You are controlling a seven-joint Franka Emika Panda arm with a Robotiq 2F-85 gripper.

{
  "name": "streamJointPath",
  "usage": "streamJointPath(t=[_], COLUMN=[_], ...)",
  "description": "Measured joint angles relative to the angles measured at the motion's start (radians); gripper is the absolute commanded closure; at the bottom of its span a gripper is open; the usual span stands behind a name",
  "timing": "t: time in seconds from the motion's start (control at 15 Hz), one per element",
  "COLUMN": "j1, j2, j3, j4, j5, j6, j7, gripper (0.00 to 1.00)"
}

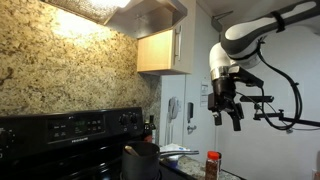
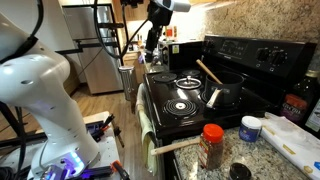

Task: Remove the lid from the pot and put it on the stove then put the wooden spoon in the pot

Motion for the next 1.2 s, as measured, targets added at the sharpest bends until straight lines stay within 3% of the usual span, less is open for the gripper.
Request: streamJointPath(t=[0.2,0.6,1.0,1.2], j1=[0.000,0.023,0.058,0.060], j2=[0.007,0.078,0.116,0.114], j3=[0.013,0.099,0.106,0.095], j4=[0.006,0.048,0.049,0.040], j5=[-0.016,-0.185,-0.305,-0.346], j6=[0.005,-0.005,-0.008,0.057], j7=[-0.016,-0.094,-0.312,-0.444], gripper=[0.00,0.00,0.00,0.00])
